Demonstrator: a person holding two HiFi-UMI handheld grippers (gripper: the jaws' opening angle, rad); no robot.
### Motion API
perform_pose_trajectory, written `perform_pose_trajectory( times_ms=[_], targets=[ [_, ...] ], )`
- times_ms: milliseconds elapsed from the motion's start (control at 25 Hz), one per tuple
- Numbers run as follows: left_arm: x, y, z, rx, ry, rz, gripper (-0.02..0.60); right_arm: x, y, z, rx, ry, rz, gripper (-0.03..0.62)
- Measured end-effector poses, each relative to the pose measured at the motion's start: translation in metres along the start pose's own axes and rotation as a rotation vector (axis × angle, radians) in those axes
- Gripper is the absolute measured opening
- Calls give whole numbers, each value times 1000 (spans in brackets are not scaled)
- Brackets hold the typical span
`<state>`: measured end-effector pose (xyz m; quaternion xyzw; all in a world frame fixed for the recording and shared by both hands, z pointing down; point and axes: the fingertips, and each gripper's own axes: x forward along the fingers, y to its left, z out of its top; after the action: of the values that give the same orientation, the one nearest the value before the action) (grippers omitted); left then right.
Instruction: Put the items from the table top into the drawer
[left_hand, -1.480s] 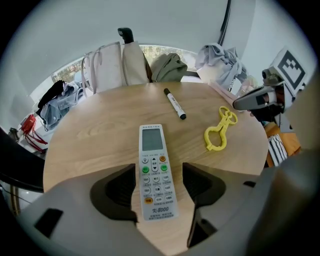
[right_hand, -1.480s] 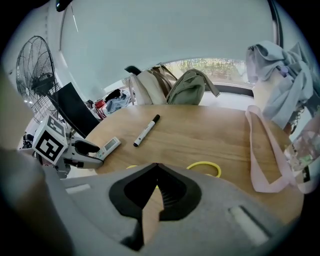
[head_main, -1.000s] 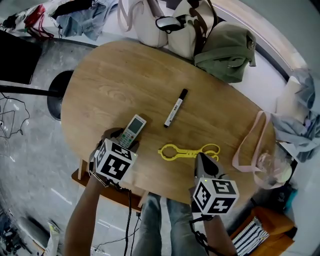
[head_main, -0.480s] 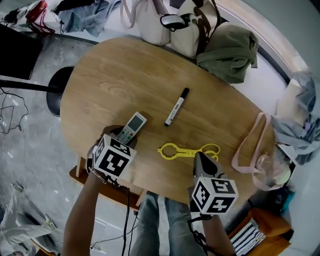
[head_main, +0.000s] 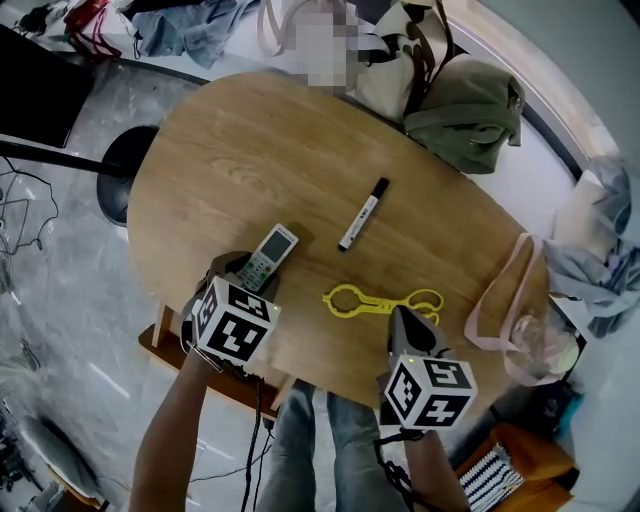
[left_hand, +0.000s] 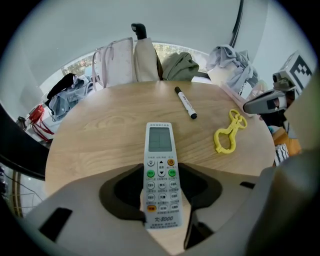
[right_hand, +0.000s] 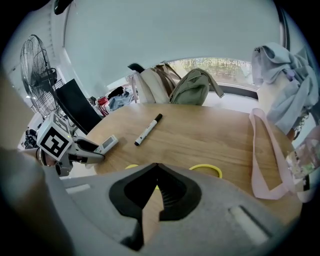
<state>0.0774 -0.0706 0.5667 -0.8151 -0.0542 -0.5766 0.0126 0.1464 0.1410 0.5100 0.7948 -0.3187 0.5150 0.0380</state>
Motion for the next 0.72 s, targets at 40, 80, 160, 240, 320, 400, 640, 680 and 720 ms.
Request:
perform_pose_trajectory(
  times_ms=[40,80,160,240,320,400,640,680,720],
  targets=[
    [-3,1,0,-9,-10,5,215,-1,1,0,-3,0,1,5],
    [-6,1,0,-18,-20,11,215,-1,2,1,-6,0,3,5],
    [-12,4,-2,-42,-37,24,215,-1,6,2,-16,0,7,5],
    [-18,6,-5,-71,-50,32,215,-1,10,3,-30,0,11,5],
    [-23,8,-11,-106,-63,39,215,-1,15,2,-46,0,16,5],
    [-30,12,-18,-138,-72,52,215,-1,23,3,-65,0,23,5],
    [-52,24,-48,-244,-100,104,215,1,54,5,-138,6,62,5],
    [-55,26,-54,-264,-105,115,215,1,59,4,-152,8,70,5],
    [-59,28,-61,-283,-108,128,215,2,65,3,-166,11,79,5]
  ],
)
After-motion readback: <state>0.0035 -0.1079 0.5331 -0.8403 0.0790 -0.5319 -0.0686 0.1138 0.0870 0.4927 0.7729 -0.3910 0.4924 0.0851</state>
